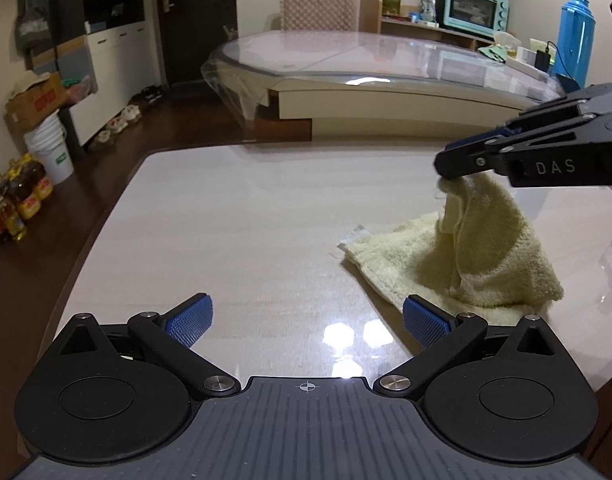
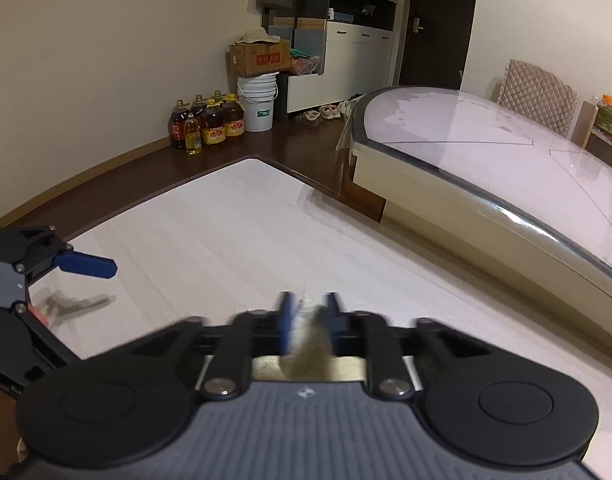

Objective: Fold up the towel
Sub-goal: 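Lower the right gripper onto a towel corner and close it, then lift the towel with the right gripper while the left gripper grasps another corner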

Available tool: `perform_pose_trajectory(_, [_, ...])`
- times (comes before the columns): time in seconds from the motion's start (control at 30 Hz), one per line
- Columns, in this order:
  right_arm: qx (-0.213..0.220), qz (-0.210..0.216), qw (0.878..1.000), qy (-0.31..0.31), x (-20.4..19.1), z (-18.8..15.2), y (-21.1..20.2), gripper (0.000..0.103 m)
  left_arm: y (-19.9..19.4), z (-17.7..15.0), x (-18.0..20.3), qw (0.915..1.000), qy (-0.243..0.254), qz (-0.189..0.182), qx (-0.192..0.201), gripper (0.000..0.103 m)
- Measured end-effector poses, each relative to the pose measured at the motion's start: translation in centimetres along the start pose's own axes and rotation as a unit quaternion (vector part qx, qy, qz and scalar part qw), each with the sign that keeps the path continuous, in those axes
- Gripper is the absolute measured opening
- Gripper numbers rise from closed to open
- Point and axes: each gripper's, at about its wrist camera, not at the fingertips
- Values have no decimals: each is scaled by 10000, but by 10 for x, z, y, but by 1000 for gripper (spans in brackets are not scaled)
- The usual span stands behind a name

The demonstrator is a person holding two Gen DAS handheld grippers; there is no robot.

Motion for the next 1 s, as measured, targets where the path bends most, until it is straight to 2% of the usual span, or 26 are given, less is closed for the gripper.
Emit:
perform_pose_trajectory(0.13, [225, -29, 9996, 173, 8, -6, -16, 8, 1, 3, 5, 9999, 62, -76, 44, 103])
perform_pose_trajectory(0.23, [479, 33, 9971, 585, 25, -12, -36, 8, 2, 6, 10, 9997, 150, -169, 95, 103])
perform_pose_trajectory(0.4, [801, -148, 9889, 1246, 59, -32, -69, 7, 6, 15, 25, 9973, 368, -615, 136, 103])
perform_pose_trajectory(0.57, [864, -355, 9827, 1598, 79, -59, -92, 7, 17, 28, 31, 9913, 354, -1263, -38, 103])
perform_pose_trajectory(0.73, [835, -546, 9779, 1836, 93, -88, -106, 6, 25, 45, 36, 9870, 298, -1577, -106, 103])
perform_pose_trajectory(0.83, [767, -560, 9765, 1936, 98, -103, -108, 6, 25, 56, 41, 9830, 509, -1763, -11, 103])
perform_pose_trajectory(1.0, [756, -474, 9719, 2179, 105, -129, -111, 6, 38, 82, 57, 9739, 986, -2043, -102, 103])
Point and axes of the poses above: each gripper's, at about its wrist camera, not at the fingertips, and y roughly the way its jaws point, x to its right, z to its top, and after that the axes turned 4 degrees about -y, right-handed
